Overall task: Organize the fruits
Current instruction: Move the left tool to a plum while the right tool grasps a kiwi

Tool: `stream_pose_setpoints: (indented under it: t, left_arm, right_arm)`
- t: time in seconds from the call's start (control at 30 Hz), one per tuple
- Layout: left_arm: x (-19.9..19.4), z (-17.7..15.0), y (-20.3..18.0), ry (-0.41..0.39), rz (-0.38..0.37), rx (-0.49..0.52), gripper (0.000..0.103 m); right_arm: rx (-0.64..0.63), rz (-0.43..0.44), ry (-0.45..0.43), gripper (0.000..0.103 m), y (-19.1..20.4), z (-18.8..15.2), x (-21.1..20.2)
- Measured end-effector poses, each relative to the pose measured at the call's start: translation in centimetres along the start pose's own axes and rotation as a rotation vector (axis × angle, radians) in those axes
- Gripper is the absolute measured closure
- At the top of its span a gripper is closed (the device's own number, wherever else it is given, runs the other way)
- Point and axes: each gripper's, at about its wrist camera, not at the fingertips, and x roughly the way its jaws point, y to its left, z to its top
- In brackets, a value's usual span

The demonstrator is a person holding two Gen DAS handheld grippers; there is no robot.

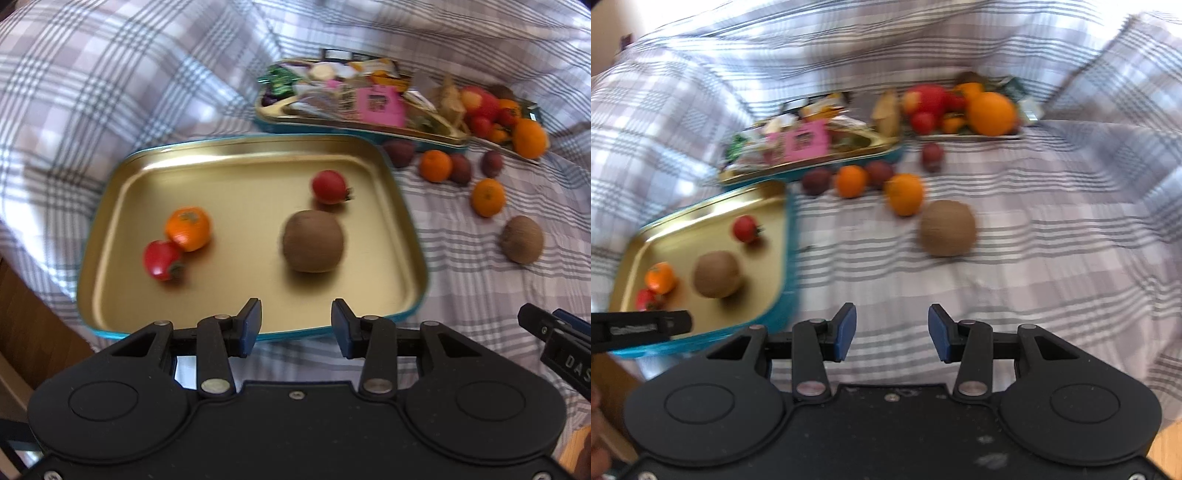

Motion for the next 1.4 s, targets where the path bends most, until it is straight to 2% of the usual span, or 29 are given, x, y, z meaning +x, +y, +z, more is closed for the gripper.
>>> stream_pose_setpoints:
  t: [0.17, 0.3, 0.67, 0.93, 1.1, 1.4]
  left_arm:
    - [-0.1, 0.4, -2.1, -0.023, -0.02, 0.044, 0.053]
    - [0.0, 0.8, -3.5, -0.046, -0.038, 0.076, 0.053]
    - [1.5, 3.2, -5.2, -0.065, -0.053, 0.082, 0.053]
    - [3.1, 5.1, -6.1, -0.078, -0.058, 0.098, 0.053]
    - [4.3, 6.9, -6.8, -0.086, -0.087, 0.097, 0.053]
    - [6.5, 9.3, -8.3, -0.099, -0.107, 0.133, 0.053]
  right_arm:
    - [0.085, -0.03, -0.022, 0.054, -2.9, 0.7, 0.4]
    - [0.095, -0.038, -0.039, 0.052, -4.1, 1.5, 1.0]
    - [0.043, -0.02, -0.076, 0.036, -3.7, 4.4, 3.8]
    - [0.022, -0.053, -0.088, 0.032, -3.6, 5.4, 6.1]
    - [0.04, -0.063, -0.095, 0.032, -3.9, 5.7, 7.3]
    - [0.089, -0.068, -0.131, 0.022, -3.8, 5.8, 9.4]
